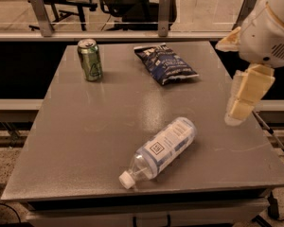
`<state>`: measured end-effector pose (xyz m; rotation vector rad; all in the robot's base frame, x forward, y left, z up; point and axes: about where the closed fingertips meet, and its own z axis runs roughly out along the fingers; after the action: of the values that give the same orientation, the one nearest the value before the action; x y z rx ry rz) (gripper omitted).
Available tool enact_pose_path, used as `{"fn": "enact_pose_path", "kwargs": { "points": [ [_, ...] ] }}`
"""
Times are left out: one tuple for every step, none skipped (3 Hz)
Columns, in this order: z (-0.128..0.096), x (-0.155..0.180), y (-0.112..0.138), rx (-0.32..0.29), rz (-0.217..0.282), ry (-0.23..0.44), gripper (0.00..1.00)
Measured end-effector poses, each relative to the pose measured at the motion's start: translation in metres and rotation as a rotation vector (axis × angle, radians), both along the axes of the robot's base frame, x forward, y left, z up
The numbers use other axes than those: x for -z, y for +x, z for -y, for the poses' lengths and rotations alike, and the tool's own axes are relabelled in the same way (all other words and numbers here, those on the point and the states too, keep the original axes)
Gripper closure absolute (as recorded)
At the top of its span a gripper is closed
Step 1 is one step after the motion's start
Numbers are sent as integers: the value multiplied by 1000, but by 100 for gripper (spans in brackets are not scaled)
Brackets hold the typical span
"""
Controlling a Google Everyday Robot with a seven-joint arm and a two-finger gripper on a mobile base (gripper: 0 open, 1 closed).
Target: Pick blue plastic bottle
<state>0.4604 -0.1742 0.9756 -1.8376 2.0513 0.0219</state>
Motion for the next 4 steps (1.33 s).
{"fn": "enact_pose_path", "kwargs": {
  "points": [
    [-30,7,2,-129,18,28,0],
    [-59,24,-6,-282,48,5,0],
    [-82,45,-20,-418,66,-49,0],
    [-103,76,-38,-560,51,-128,0]
  ]
}}
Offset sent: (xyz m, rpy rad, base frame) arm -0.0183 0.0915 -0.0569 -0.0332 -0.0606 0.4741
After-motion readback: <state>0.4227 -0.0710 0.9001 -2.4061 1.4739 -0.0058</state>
